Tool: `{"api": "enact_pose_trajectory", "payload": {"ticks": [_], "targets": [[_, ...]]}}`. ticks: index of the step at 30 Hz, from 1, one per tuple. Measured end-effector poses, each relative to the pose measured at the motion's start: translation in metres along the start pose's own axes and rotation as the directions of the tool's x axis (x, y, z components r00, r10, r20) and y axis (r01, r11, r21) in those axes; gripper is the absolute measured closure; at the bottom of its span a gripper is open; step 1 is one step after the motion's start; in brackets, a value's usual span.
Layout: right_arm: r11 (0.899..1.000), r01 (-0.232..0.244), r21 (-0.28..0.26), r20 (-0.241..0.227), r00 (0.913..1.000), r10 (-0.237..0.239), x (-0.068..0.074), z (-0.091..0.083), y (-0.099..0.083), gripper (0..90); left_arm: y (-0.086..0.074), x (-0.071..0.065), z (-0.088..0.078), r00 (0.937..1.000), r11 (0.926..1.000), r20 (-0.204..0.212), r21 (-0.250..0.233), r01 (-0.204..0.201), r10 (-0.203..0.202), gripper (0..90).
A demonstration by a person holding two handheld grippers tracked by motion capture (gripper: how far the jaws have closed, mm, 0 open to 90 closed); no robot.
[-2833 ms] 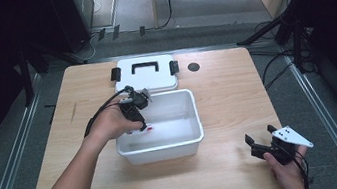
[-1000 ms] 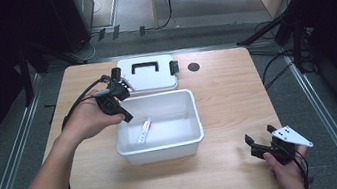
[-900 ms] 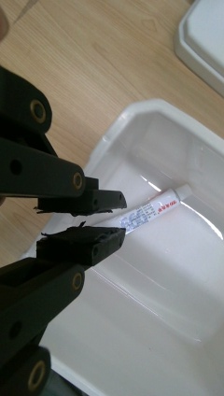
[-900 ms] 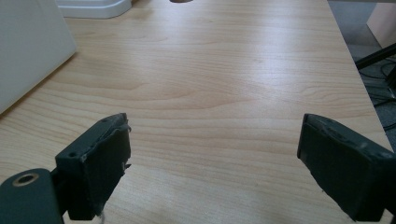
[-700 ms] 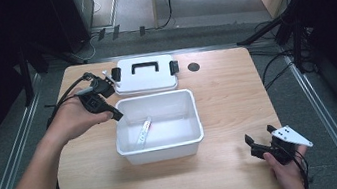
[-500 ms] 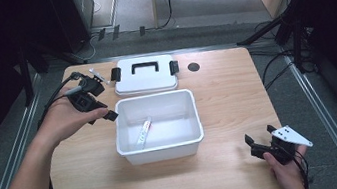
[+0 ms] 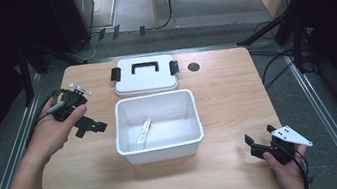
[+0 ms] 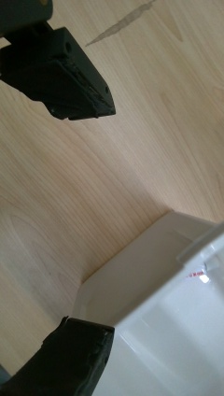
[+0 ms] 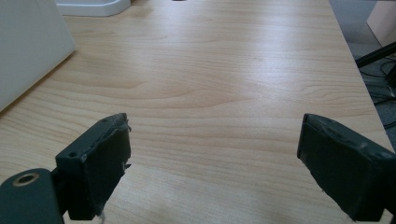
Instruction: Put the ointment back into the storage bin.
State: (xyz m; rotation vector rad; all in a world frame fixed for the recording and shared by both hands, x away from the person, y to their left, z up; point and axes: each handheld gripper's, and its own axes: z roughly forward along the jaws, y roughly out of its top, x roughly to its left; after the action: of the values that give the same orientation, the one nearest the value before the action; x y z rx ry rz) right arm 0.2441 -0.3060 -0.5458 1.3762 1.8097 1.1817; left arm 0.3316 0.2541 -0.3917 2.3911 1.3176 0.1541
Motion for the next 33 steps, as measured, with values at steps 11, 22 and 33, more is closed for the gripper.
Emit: {"api": "enact_pose_trajectory", "payload": {"ticks": [11, 22, 33], "targets": [[1.0, -0.001, 0.003, 0.003, 1.0, 0.001, 0.0, 0.0, 0.0, 10.0, -0.046, 0.013, 0.021, 0.994, 0.9877, -0.031, -0.12, 0.1, -0.105, 0.0], [1.0, 0.003, 0.001, 0.003, 1.0, -0.003, 0.0, 0.0, 0.0, 9.9, -0.103, 0.025, 0.036, 0.9718, 0.9191, -0.032, -0.333, 0.21, -0.233, 0.0], [1.0, 0.006, 0.003, 0.006, 1.0, -0.006, 0.001, 0.001, 0.0, 9.9, -0.164, 0.031, 0.042, 0.9348, 0.7972, -0.047, -0.539, 0.273, -0.352, 0.0]]}}
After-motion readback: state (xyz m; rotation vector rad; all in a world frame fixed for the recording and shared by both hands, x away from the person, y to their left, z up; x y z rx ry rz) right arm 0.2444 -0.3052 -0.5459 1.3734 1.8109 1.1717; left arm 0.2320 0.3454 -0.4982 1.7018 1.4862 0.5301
